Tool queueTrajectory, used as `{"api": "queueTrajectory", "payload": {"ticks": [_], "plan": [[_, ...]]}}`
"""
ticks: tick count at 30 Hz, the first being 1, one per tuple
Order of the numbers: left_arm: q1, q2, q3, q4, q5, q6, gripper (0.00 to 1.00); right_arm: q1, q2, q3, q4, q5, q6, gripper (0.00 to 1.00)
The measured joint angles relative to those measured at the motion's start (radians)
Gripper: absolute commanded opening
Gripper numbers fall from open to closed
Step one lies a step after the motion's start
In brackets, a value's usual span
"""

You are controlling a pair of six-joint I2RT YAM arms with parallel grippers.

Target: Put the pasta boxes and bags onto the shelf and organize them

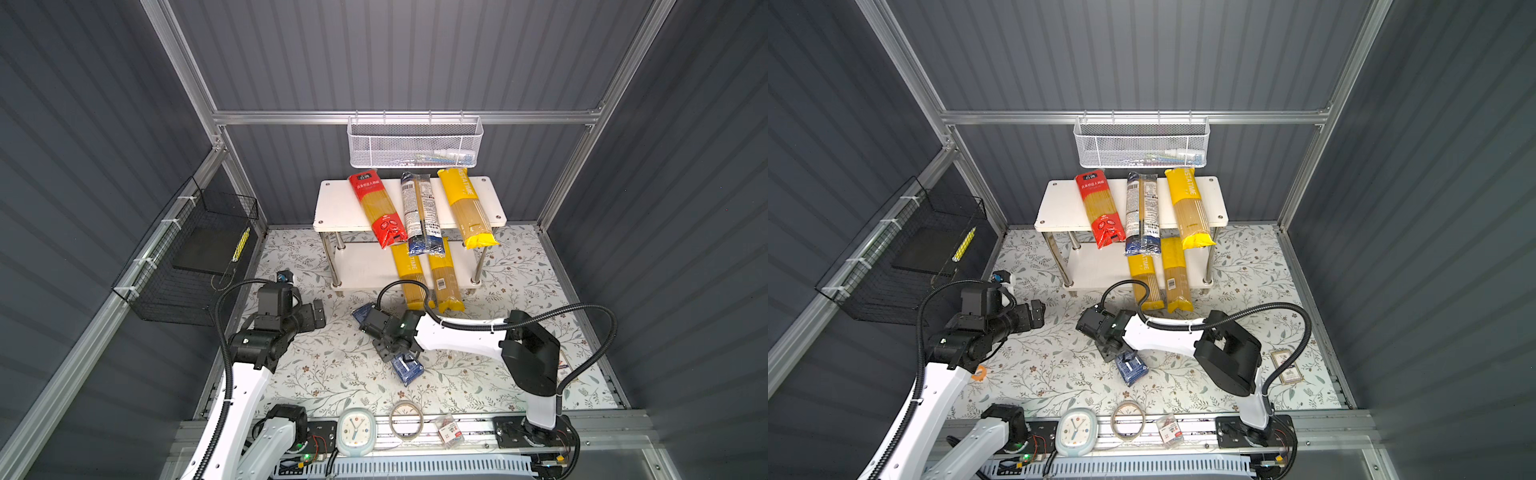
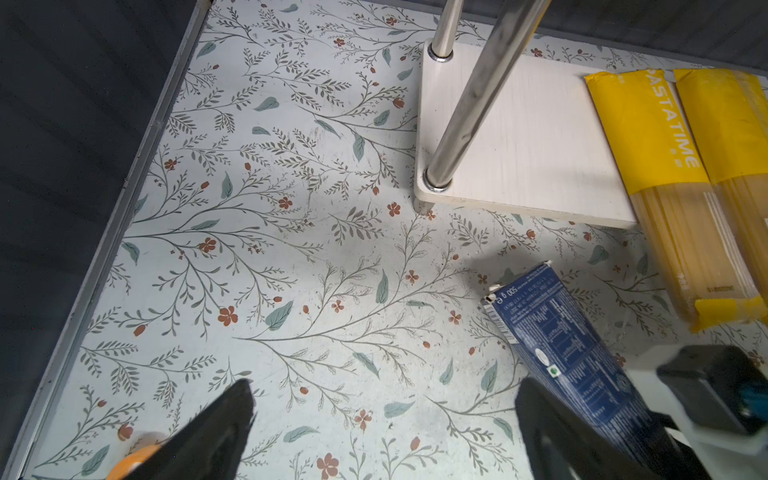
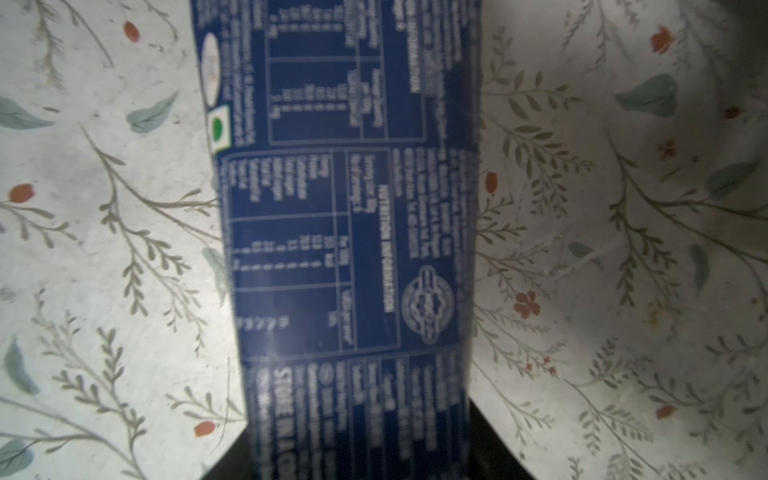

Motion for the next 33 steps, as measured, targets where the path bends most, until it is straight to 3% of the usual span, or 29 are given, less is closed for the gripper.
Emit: {"api": "queueTrajectory", "payload": {"ticks": [8, 19, 25, 27, 33], "plan": [[0.000, 0.000, 0.000, 0.000, 0.000, 0.002, 1.00, 0.020, -0.103, 0.003, -0.030, 0.031, 0.033, 0.54], [0.000, -0.011, 0.000, 0.000, 0.000, 0.002, 1.00, -0.083, -0.072, 0.070, 0.034, 0.082, 0.070, 0.54], [0.000, -0.011, 0.000, 0.000, 0.000, 0.002, 1.00, -0.085, -0.081, 0.119, 0.119, 0.104, 0.069, 0.50], [0.000, -0.011, 0.000, 0.000, 0.000, 0.003, 1.00, -0.080, -0.098, 0.114, 0.135, 0.099, 0.070, 0.55], [0.000, -0.020, 0.000, 0.000, 0.000, 0.003, 1.00, -0.060, -0.105, 0.039, 0.134, 0.050, 0.070, 0.94]]}}
